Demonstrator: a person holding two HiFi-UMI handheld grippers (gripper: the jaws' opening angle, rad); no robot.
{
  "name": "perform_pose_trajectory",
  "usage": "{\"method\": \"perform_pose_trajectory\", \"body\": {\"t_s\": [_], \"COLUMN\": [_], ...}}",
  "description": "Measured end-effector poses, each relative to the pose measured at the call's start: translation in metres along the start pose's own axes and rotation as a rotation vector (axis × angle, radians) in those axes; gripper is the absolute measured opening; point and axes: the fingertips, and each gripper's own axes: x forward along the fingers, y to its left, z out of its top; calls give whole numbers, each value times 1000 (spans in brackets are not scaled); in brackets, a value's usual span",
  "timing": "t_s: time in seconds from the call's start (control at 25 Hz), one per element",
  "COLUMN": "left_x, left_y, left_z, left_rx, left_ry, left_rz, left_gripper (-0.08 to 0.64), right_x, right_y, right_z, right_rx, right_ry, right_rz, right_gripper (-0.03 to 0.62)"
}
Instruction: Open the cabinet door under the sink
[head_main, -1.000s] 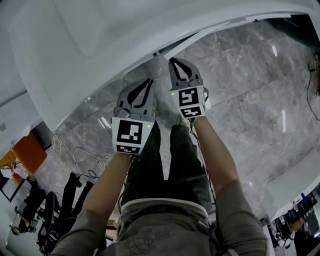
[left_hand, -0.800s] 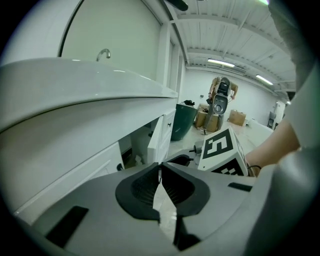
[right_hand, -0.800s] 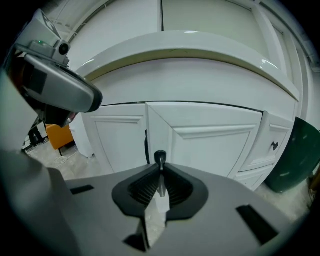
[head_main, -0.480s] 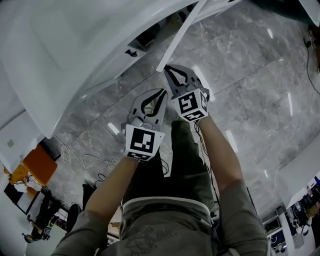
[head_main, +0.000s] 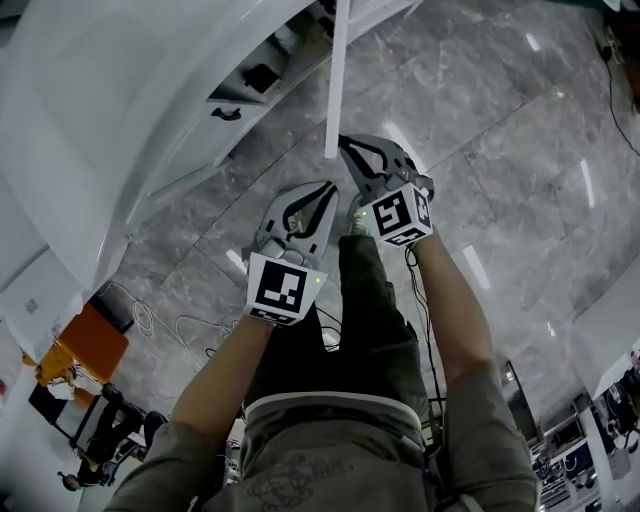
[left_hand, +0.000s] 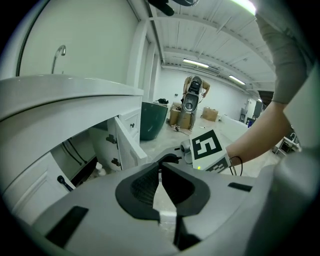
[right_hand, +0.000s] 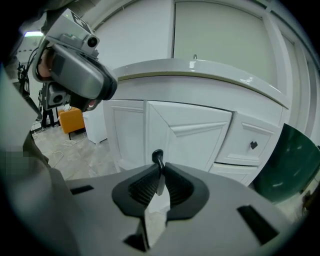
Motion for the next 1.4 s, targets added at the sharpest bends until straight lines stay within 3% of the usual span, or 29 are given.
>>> {"method": "perform_pose_trajectory", "body": {"t_s": [0.44, 0.76, 0.84, 1.4], "left_x": [44, 76, 80, 82], "left_y": [-28, -40, -45, -53], "left_z": [30, 49, 54, 79], "left_rx": [66, 94, 106, 110], "left_ry": [-8, -4, -1, 23], "left_rz": [-52, -82, -95, -123], "left_gripper": [31, 32, 31, 31], "right_x": [-53, -94, -103, -149], "right_y": [-62, -158, -175, -172], "right_z": [-47, -83, -88, -55], "right_rx": [3, 210, 236, 312], "right_ry": [11, 10, 5, -36], "right_rz": [-105, -403, -443, -517], "right_gripper": [46, 32, 35, 34]}}
